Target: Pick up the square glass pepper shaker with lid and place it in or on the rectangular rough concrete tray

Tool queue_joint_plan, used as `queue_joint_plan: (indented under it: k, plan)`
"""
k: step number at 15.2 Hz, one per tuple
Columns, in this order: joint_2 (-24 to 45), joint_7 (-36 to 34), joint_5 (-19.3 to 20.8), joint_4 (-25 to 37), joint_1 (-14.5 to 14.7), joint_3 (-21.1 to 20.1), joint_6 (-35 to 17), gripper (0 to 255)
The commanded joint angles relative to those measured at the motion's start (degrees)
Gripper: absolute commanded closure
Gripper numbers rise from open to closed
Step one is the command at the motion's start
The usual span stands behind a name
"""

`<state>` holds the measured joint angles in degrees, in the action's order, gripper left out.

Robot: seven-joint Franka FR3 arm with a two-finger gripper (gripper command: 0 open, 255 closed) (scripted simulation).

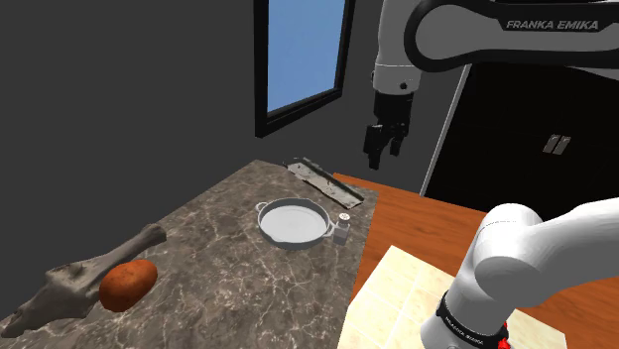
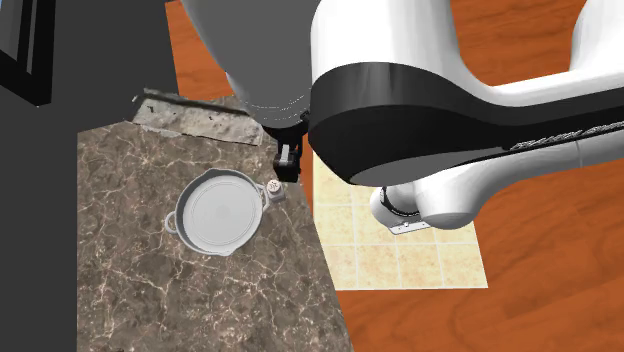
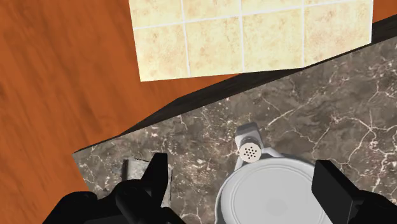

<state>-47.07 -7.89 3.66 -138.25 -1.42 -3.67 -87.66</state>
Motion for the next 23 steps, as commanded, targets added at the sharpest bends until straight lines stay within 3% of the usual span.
queue_joint_plan:
  k: [1,10,18,23]
  plan:
    - [0.0,0.0,0.0,0.0,0.0,0.0,0.0,0]
    - [13.5,-1.17,-1.71,-6.16,-0.37,0.73,-15.92,0]
    - [30.08,-1.52,-3.42,-6.6,-0.48,1.12,-29.65,0]
    - [31.64,-1.57,-3.39,-8.77,-0.51,1.11,-33.32,0]
